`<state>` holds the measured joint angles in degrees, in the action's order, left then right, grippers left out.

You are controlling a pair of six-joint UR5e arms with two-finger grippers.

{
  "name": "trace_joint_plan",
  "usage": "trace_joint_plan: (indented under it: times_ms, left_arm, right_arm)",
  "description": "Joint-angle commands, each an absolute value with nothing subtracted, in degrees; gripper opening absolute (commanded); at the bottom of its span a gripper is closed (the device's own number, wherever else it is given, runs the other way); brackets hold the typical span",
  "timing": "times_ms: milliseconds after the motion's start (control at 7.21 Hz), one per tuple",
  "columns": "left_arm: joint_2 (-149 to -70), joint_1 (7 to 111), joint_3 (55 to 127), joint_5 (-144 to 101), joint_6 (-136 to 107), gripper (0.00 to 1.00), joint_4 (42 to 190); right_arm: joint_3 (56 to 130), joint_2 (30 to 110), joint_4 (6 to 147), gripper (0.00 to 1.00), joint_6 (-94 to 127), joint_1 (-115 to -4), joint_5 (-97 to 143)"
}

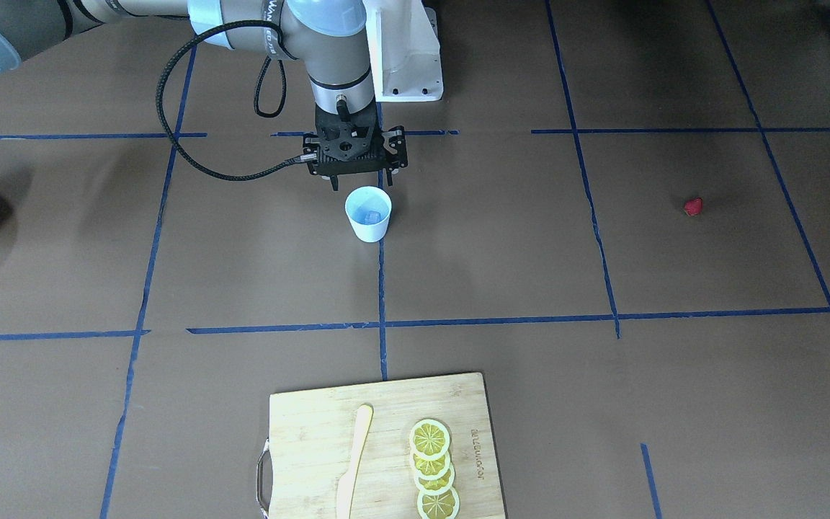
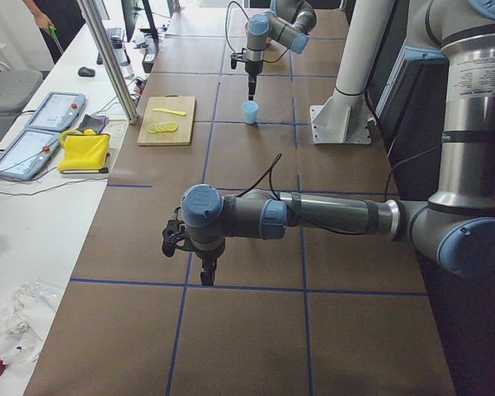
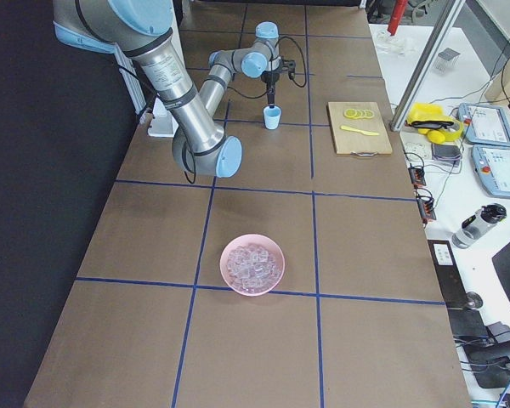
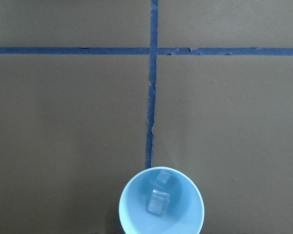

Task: Put ice and strawberries in cup
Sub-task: 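Move the right gripper back over the pink ice bowl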

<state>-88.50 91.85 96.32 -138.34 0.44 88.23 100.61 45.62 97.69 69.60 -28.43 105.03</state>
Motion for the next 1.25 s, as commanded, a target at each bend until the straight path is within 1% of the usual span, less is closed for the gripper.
trace_joint_plan:
  times_ms: [0, 277, 416, 555, 694, 832, 1110]
  left_arm:
    - [-88.5, 91.8, 96.3, -138.3, 0.4, 1.0, 88.2]
    - [-88.5, 91.8, 96.3, -138.3, 0.4, 1.0, 88.2]
    - [-88.5, 91.8, 96.2, -138.3, 0.4, 1.0, 88.2]
    - [-88.4, 91.8, 96.2, -138.3, 0.4, 1.0, 88.2]
    - [-88.4, 91.9, 96.3, -138.3, 0.4, 1.0, 88.2]
    - [-88.4, 91.8, 96.3, -138.3, 0.4, 1.0, 88.3]
    - [-88.5, 91.8, 96.4, -138.3, 0.4, 1.0, 88.3]
  right_arm:
    - [101.0, 45.2, 97.7, 1.0, 70.0, -28.7, 104.9]
    - [102.0, 44.9, 99.0, 1.0, 69.2, -31.7, 106.2]
    - [106.8, 47.9, 103.8, 1.0, 65.3, -33.7, 107.1]
    - [115.5, 53.9, 109.2, 1.0, 58.2, -35.4, 107.1]
    - [121.9, 60.1, 110.2, 1.0, 52.3, -38.6, 107.1]
    - [125.8, 67.1, 110.0, 1.0, 45.3, -41.8, 107.7]
    - [126.5, 77.2, 107.8, 1.0, 29.3, -51.4, 112.6]
